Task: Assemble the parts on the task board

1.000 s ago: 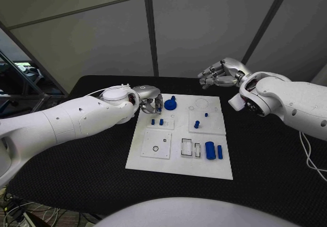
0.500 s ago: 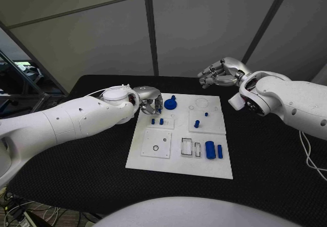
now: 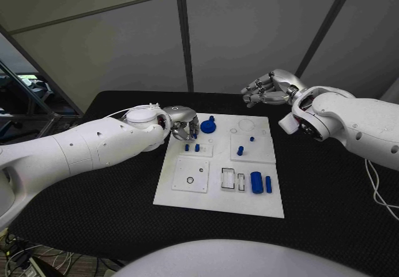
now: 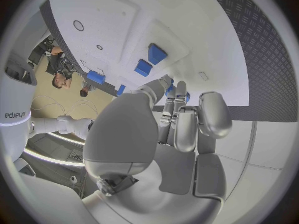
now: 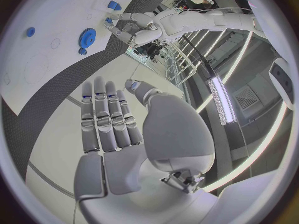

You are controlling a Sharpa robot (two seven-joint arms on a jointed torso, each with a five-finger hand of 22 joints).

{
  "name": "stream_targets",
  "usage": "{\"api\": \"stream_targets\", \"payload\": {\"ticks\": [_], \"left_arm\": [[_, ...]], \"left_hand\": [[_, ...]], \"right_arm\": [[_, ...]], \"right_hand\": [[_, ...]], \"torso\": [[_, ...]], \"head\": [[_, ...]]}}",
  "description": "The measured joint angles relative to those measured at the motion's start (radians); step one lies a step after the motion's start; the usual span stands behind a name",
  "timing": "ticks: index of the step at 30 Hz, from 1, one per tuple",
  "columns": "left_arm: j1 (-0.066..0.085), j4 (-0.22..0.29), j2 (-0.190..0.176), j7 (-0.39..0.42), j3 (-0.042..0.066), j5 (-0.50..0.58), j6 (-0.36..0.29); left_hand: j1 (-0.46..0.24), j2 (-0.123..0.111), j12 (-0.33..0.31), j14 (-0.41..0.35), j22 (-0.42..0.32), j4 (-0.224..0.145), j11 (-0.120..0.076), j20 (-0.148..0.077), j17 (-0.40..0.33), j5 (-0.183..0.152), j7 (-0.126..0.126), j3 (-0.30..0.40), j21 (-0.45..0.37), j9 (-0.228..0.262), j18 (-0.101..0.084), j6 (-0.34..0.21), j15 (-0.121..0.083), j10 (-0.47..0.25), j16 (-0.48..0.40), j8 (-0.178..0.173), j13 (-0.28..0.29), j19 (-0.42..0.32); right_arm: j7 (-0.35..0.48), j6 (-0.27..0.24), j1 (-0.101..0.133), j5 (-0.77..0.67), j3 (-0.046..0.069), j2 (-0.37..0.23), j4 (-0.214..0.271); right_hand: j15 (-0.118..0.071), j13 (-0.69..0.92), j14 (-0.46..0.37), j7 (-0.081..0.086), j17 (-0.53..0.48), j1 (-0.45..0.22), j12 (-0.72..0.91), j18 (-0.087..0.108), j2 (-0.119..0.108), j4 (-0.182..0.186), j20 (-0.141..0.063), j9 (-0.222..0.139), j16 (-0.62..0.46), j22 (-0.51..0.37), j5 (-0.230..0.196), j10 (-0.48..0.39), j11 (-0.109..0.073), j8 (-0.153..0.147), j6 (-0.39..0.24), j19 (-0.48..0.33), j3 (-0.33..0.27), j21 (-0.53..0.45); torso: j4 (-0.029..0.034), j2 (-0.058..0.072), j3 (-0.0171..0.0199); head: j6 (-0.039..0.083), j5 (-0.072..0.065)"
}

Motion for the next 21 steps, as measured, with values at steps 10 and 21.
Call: {"api": "stream_targets", "payload": {"ticks": [10, 21], "left_arm": [[-0.002, 0.001, 0.001, 0.002, 0.000, 0.000, 0.002], [-0.002, -0.002, 0.005, 0.002, 0.000, 0.000, 0.004]], "left_hand": [[0.000, 0.000, -0.004, 0.000, 0.000, 0.000, -0.004, 0.000, -0.002, 0.000, 0.000, 0.000, 0.000, 0.000, 0.000, 0.000, 0.000, 0.004, 0.000, 0.000, 0.000, 0.000], [0.000, 0.000, -0.016, 0.000, 0.000, 0.000, 0.000, 0.000, -0.009, 0.000, 0.000, 0.000, -0.005, -0.002, 0.000, 0.000, 0.000, 0.007, 0.000, -0.011, 0.000, 0.000]], "right_arm": [[0.000, 0.000, 0.000, -0.001, 0.000, 0.000, 0.000], [0.000, 0.000, 0.000, -0.001, 0.000, 0.000, 0.000]], "right_hand": [[0.000, 0.000, 0.000, 0.000, 0.000, 0.000, 0.000, 0.000, 0.000, 0.000, 0.000, 0.000, 0.000, 0.000, 0.000, 0.000, 0.000, 0.000, 0.000, 0.000, 0.000, 0.000], [0.000, 0.000, 0.000, 0.000, 0.000, 0.000, 0.000, 0.000, 0.000, 0.000, 0.000, 0.000, 0.000, 0.000, 0.000, 0.000, 0.000, 0.000, 0.000, 0.000, 0.000, 0.000]], "torso": [[0.0000, 0.000, 0.0001], [-0.0006, 0.000, 0.0002]], "head": [[0.000, 0.000], [0.001, 0.000]]}}
